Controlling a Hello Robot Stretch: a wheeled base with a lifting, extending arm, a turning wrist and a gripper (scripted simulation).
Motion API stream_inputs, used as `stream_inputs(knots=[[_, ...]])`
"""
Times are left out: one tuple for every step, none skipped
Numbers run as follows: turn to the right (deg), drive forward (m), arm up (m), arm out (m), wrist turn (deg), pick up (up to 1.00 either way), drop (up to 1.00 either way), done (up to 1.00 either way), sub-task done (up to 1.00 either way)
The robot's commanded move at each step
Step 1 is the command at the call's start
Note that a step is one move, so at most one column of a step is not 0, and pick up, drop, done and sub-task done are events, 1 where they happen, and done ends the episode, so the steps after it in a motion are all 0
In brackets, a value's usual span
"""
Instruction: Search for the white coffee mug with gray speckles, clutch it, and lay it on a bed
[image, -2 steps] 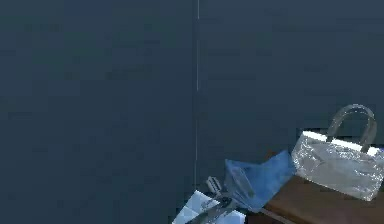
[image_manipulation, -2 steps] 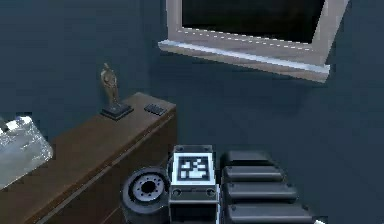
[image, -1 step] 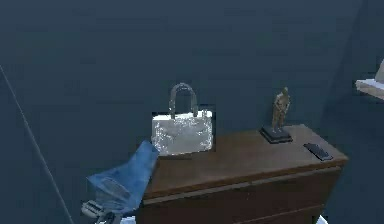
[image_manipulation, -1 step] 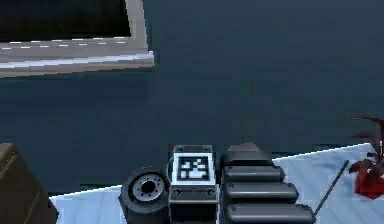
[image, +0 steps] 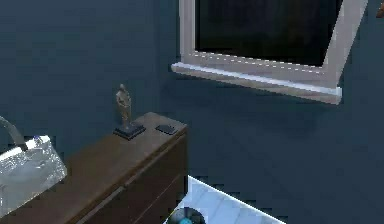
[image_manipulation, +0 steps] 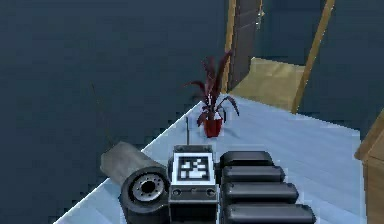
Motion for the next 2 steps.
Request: stream_inputs(knots=[[30.0, 0.0, 0.0, 0.0, 0.0, 0.0, 0.0, 0.0, 0.0], [0.0, 0.3, 0.0, 0.0, 0.0, 0.0, 0.0, 0.0, 0.0]])
